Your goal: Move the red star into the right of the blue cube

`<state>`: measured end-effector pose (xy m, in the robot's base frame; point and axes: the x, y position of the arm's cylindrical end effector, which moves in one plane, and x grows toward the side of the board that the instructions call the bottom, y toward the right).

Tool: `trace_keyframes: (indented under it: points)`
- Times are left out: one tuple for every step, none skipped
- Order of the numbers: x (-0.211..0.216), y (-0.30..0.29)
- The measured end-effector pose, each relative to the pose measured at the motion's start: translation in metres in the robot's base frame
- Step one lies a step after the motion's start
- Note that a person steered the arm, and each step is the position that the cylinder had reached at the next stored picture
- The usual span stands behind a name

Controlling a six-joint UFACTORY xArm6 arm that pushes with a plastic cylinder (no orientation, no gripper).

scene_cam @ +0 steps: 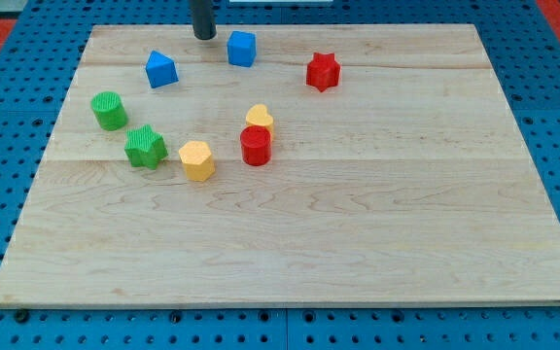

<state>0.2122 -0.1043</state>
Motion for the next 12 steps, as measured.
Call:
trace_keyframes:
  points:
    - [0.000, 0.060]
    - [-0.020, 0.141]
    - [-0.020, 0.172]
    - [-0.019, 0.183]
    - [-0.001, 0.177]
    - [0.053, 0.162]
    - [0.092, 0.242]
    - [0.127, 0.270]
    - [0.127, 0.184]
    - [0.093, 0.118]
    - [0.069, 0.106]
    - [0.057, 0.106]
